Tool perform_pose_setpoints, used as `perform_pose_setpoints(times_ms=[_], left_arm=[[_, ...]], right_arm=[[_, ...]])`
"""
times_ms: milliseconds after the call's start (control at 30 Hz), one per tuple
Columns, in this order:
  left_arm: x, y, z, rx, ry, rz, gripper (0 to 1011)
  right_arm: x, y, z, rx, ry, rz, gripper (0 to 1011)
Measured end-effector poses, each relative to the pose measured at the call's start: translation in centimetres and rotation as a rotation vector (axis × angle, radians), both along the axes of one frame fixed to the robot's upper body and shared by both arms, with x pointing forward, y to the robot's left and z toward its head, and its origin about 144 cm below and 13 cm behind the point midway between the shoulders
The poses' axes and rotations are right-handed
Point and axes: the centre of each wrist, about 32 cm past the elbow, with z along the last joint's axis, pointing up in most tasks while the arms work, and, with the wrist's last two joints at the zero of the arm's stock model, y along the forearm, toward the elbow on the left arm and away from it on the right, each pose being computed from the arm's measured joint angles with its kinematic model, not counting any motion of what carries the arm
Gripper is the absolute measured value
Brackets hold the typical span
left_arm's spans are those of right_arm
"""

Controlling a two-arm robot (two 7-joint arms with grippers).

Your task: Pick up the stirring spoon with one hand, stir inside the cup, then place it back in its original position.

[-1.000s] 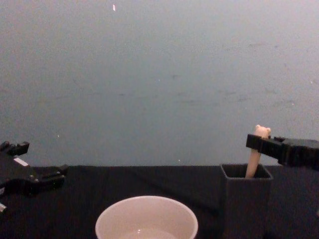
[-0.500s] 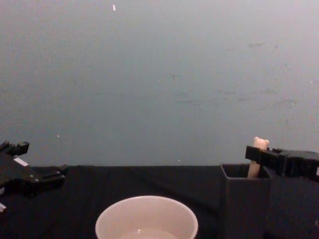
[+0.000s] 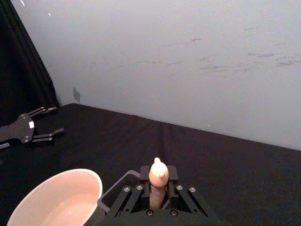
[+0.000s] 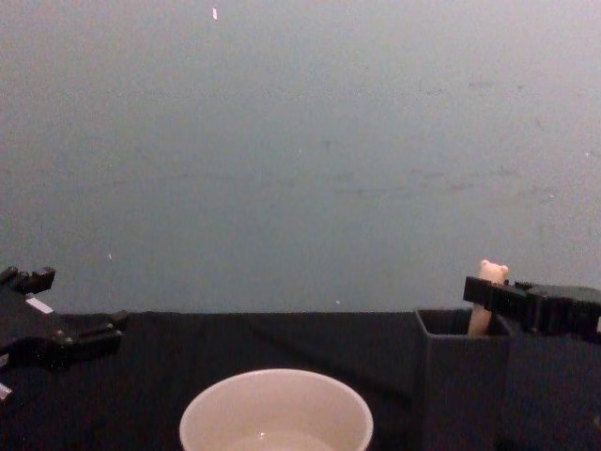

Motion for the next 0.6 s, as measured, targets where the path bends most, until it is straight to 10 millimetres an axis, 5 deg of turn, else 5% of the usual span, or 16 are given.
perform_pose_setpoints(times_ms=[600], left_arm=[[0.00, 0.00, 0.00, 0.000, 0.000, 0.000, 1001]], right_arm=[[-0.02, 0.04, 0.17, -0.002, -0.010, 0.002, 218]])
